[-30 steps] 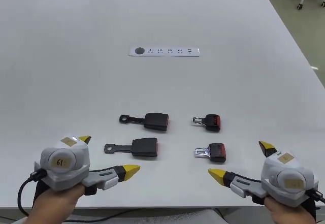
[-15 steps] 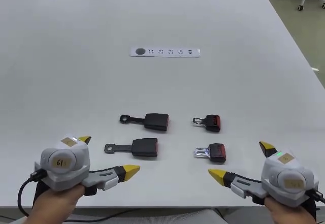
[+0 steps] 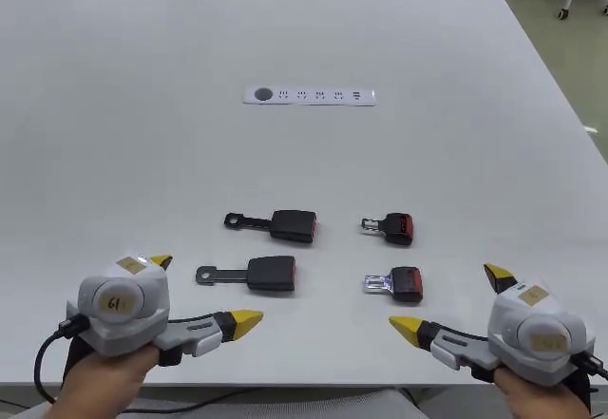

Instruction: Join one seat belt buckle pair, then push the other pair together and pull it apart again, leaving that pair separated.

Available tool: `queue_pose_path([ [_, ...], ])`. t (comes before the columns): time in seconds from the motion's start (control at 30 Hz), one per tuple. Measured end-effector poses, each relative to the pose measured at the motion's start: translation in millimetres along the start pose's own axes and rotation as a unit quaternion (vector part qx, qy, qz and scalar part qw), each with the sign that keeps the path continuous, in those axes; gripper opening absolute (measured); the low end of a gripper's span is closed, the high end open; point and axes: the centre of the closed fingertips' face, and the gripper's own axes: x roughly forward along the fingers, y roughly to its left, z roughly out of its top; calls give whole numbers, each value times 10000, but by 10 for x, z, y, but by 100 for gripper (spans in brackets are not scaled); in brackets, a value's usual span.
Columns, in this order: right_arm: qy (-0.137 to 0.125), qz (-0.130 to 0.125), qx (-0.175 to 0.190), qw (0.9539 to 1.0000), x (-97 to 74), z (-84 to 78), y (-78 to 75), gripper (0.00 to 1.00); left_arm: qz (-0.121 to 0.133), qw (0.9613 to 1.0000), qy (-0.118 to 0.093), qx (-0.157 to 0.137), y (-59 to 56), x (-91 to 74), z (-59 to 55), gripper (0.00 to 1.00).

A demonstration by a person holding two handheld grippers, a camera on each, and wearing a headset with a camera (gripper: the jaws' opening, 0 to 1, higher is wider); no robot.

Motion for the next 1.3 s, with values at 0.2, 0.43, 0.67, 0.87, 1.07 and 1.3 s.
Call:
queue_pose_path([
  [0.2, 15, 13, 6, 10000, 11, -7, 2, 100, -17, 10000, 16, 18, 20, 17, -6, 100],
  [0.43, 62, 60, -32, 10000, 52, -35, 24, 99, -66, 10000, 19, 39, 10, 34, -19, 100],
  [0.67, 84, 101, -32, 9999, 67, -14, 42, 99, -138, 9998, 68, 103, -2, 63, -24, 100],
  [0.87, 127, 158, -51, 9998, 119, -20, 40, 97, -256, 9993, 147, 222, -31, 134, -33, 100],
  [1.07, 200, 278, -97, 9994, 175, -12, 48, 96, -408, 9978, 257, 464, -70, 190, -33, 98],
  [1.3, 358, 499, -213, 9979, 247, -44, 50, 92, -574, 9958, 348, 623, -107, 280, -24, 94],
])
